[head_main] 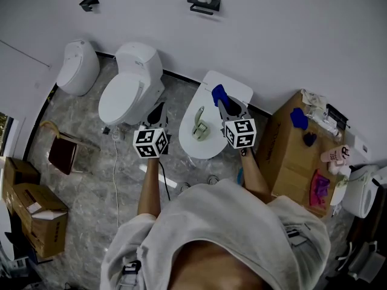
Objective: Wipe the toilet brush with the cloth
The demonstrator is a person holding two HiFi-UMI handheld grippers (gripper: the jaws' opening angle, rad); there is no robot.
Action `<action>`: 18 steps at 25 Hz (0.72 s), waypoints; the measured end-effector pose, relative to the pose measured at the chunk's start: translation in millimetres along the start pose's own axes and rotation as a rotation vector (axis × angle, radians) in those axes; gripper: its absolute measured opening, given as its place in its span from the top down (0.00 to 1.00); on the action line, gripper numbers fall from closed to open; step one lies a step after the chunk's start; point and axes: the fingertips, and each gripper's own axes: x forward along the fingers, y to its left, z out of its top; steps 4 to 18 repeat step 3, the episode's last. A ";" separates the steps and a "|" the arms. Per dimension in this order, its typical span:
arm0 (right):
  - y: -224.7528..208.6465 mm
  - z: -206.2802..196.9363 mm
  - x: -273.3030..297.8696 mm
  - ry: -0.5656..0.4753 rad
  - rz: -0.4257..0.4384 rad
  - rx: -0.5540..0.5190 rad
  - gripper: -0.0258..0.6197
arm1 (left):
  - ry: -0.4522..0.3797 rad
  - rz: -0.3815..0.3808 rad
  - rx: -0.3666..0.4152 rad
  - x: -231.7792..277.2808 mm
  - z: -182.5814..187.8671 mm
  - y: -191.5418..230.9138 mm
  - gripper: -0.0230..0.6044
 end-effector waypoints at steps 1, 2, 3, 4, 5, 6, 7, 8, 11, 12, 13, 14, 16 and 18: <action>0.3 0.0 -0.3 -0.001 -0.001 0.001 0.80 | -0.001 -0.001 0.001 -0.4 0.4 -0.3 0.93; 0.7 0.1 -0.6 -0.002 -0.001 0.003 0.80 | -0.002 -0.002 0.002 -0.8 0.8 -0.5 0.93; 1.1 0.2 -0.8 -0.002 -0.002 0.004 0.80 | -0.002 -0.003 0.003 -1.3 1.4 -0.7 0.93; 1.1 0.2 -0.8 -0.002 -0.002 0.004 0.80 | -0.002 -0.003 0.003 -1.3 1.4 -0.7 0.93; 1.1 0.2 -0.8 -0.002 -0.002 0.004 0.80 | -0.002 -0.003 0.003 -1.3 1.4 -0.7 0.93; 1.1 0.2 -0.8 -0.002 -0.002 0.004 0.80 | -0.002 -0.003 0.003 -1.3 1.4 -0.7 0.93; 1.1 0.2 -0.8 -0.002 -0.002 0.004 0.80 | -0.002 -0.003 0.003 -1.3 1.4 -0.7 0.93; 1.1 0.2 -0.8 -0.002 -0.002 0.004 0.80 | -0.002 -0.003 0.003 -1.3 1.4 -0.7 0.93; 1.1 0.2 -0.8 -0.002 -0.002 0.004 0.80 | -0.002 -0.003 0.003 -1.3 1.4 -0.7 0.93; 1.1 0.2 -0.8 -0.002 -0.002 0.004 0.80 | -0.002 -0.003 0.003 -1.3 1.4 -0.7 0.93; 1.1 0.2 -0.8 -0.002 -0.002 0.004 0.80 | -0.002 -0.003 0.003 -1.3 1.4 -0.7 0.93; 1.1 0.2 -0.8 -0.002 -0.002 0.004 0.80 | -0.002 -0.003 0.003 -1.3 1.4 -0.7 0.93; 1.1 0.2 -0.8 -0.002 -0.002 0.004 0.80 | -0.002 -0.003 0.003 -1.3 1.4 -0.7 0.93; 1.1 0.2 -0.8 -0.002 -0.002 0.004 0.80 | -0.002 -0.003 0.003 -1.3 1.4 -0.7 0.93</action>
